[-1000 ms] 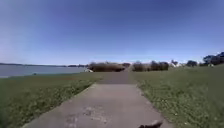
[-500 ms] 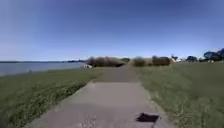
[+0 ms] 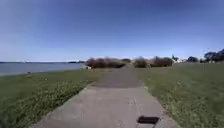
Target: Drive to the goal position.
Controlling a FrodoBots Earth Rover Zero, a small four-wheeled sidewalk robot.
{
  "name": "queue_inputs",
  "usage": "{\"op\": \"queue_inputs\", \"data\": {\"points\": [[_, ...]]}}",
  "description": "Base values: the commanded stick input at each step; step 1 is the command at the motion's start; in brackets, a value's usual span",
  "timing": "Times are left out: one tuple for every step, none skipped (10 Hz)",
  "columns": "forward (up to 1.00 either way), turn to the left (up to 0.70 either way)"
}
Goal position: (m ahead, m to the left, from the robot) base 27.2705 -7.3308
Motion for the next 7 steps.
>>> {"op": "queue_inputs", "data": {"points": [[0.7,-0.27],[0.7,-0.27],[0.7,-0.09],[0.7,0.0],[0.7,0.0],[0.7,0.0],[0.7,0.0]]}}
